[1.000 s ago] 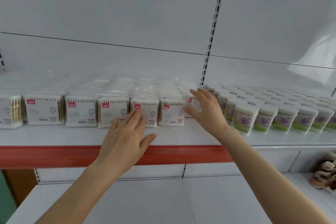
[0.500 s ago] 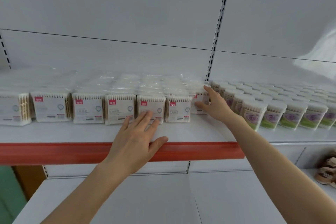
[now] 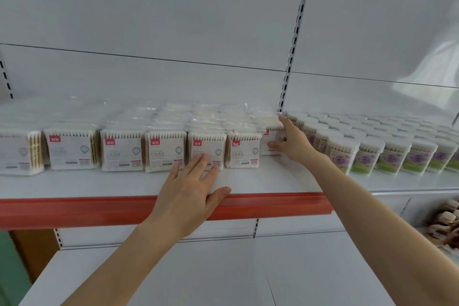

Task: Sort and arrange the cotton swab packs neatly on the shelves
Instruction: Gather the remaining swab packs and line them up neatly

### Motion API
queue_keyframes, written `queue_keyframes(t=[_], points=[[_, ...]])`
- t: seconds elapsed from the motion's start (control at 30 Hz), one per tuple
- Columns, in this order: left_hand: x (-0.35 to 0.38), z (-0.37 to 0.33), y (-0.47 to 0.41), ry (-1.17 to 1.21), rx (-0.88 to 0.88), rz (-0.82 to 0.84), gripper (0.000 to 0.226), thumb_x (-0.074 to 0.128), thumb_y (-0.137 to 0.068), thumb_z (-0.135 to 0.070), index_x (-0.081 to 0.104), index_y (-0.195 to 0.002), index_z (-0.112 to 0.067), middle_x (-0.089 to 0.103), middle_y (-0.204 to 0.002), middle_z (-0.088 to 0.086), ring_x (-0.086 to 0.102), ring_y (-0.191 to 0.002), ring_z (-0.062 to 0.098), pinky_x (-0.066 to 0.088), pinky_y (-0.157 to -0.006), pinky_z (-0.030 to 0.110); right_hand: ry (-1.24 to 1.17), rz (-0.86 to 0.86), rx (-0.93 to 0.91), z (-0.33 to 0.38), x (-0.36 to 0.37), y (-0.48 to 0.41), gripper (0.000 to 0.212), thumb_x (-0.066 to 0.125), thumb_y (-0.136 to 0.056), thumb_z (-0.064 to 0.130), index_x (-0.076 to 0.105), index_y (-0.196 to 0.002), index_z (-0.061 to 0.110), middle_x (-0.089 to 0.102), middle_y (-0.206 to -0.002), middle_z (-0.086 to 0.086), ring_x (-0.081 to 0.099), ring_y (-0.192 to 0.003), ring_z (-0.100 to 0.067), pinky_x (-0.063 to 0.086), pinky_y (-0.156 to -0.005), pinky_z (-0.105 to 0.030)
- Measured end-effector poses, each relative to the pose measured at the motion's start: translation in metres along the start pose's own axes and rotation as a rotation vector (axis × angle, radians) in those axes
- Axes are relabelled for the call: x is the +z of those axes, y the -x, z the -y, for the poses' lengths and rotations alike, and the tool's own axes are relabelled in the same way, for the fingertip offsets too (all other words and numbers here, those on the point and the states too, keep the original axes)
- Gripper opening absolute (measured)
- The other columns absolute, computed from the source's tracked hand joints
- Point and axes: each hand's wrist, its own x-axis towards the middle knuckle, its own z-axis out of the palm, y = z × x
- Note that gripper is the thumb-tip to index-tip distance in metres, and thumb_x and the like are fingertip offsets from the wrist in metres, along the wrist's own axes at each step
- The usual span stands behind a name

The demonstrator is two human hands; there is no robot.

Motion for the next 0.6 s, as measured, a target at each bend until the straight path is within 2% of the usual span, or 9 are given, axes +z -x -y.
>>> queue_keyframes(t=[0.07,0.13,0.17,0.27,0.37,0.5,0.6], points=[[-0.001,0.000,0.000,-0.007,0.037,-0.022,0.106,-0.024,-0.074,-0.071,0.038,-0.142,-0.017,0.030,-0.152,0.006,0.024,-0.142,0.019,0.010,-0.111,0.038,-0.003,-0.042,-0.005,-0.001,-0.005,0.002,0.069,0.060,-0.089,0.015,0.021,-0.146,0.014,0.043,-0.136,-0.012,0.043,-0.124,-0.030,0.036,-0.093,-0.032],[0.002,-0.004,0.003,0.007,0.068,-0.060,0.083,0.002,-0.094,-0.060,0.063,-0.120,-0.011,0.059,-0.127,0.012,0.054,-0.122,0.026,0.038,-0.098,0.046,0.011,-0.103,-0.032,0.000,-0.012,0.007,0.057,0.056,-0.091,0.014,0.031,-0.142,0.012,0.050,-0.123,-0.011,0.047,-0.120,-0.032,0.036,-0.093,-0.032],[0.003,-0.007,0.003,0.024,0.077,-0.087,0.077,0.009,-0.097,-0.056,0.067,-0.113,-0.010,0.065,-0.119,0.012,0.059,-0.114,0.027,0.044,-0.091,0.048,0.016,-0.140,-0.044,0.002,-0.018,0.011,0.050,0.055,-0.091,0.013,0.037,-0.138,0.010,0.052,-0.120,-0.012,0.050,-0.116,-0.032,0.037,-0.091,-0.031],[0.003,-0.028,0.002,0.072,0.166,-0.165,0.073,0.012,-0.098,-0.053,0.069,-0.107,-0.009,0.068,-0.113,0.012,0.063,-0.108,0.028,0.047,-0.087,0.050,0.028,-0.265,-0.107,0.011,-0.036,0.031,0.033,0.050,-0.093,0.009,0.052,-0.126,0.005,0.055,-0.122,-0.014,0.053,-0.111,-0.026,0.040,-0.092,-0.027],[0.005,-0.054,-0.002,0.112,0.257,-0.186,0.073,0.013,-0.098,-0.053,0.070,-0.104,-0.008,0.069,-0.109,0.013,0.065,-0.104,0.030,0.049,-0.086,0.052,0.005,-0.341,-0.117,0.005,-0.055,0.059,0.027,0.049,-0.094,0.007,0.059,-0.118,0.003,0.057,-0.121,-0.012,0.054,-0.111,-0.022,0.041,-0.094,-0.024],[0.013,-0.092,-0.005,0.182,0.364,-0.156,0.064,0.025,-0.095,-0.051,0.070,-0.103,-0.007,0.070,-0.104,0.012,0.067,-0.099,0.028,0.050,-0.085,0.050,0.036,-0.420,-0.018,-0.033,-0.084,0.099,0.026,0.049,-0.093,0.006,0.061,-0.116,0.005,0.060,-0.118,-0.009,0.056,-0.109,-0.019,0.036,-0.082,-0.011],[0.017,-0.113,-0.011,0.238,0.404,-0.167,0.052,0.039,-0.087,-0.045,0.071,-0.100,-0.006,0.071,-0.100,0.012,0.069,-0.094,0.027,0.052,-0.082,0.048,0.052,-0.470,0.066,-0.065,-0.106,0.127,0.024,0.051,-0.093,0.008,0.062,-0.114,0.004,0.063,-0.112,-0.010,0.058,-0.105,-0.021,0.038,-0.082,-0.016]])
